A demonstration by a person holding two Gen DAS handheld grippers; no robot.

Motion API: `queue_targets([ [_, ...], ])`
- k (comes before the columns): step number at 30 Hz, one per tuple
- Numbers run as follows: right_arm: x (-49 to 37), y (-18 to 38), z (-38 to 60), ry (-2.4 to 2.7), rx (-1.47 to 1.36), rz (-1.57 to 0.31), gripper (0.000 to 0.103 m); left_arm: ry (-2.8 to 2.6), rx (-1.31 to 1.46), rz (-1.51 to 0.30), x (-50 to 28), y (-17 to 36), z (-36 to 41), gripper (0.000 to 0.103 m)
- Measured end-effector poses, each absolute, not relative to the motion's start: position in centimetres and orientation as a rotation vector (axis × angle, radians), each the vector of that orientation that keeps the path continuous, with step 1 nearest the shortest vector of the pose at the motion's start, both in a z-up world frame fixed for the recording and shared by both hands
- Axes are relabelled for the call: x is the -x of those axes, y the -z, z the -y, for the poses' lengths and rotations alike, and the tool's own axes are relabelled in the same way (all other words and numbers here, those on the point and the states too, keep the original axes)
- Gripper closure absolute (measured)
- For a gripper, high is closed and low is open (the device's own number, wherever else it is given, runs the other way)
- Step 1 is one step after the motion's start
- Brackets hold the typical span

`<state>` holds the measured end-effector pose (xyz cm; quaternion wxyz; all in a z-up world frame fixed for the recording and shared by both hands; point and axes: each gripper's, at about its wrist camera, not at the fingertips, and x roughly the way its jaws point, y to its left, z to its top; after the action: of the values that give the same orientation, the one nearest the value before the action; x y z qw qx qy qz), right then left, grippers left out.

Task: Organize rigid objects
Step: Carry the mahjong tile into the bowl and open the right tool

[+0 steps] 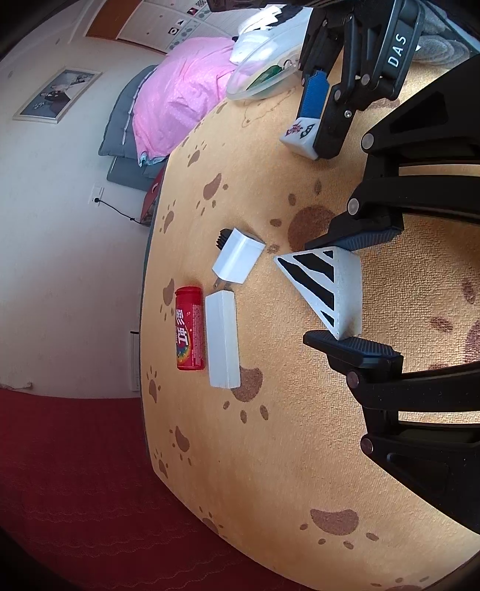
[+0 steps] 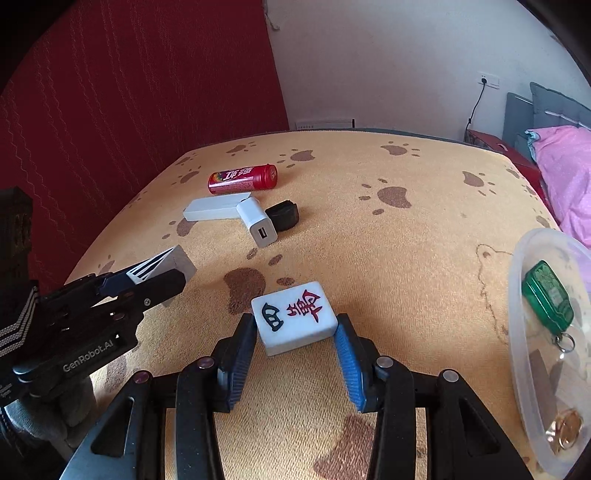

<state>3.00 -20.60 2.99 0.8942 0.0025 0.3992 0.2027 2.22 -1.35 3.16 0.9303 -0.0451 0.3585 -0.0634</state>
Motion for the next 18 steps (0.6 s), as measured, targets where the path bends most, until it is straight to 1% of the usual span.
queue_targets([
  [18,0.6,-5.1,29.0,-0.179,-0.116,-0.734,0.057,0.146,0.067,-0.731,-1.8,-3.2,2.3,0.06],
])
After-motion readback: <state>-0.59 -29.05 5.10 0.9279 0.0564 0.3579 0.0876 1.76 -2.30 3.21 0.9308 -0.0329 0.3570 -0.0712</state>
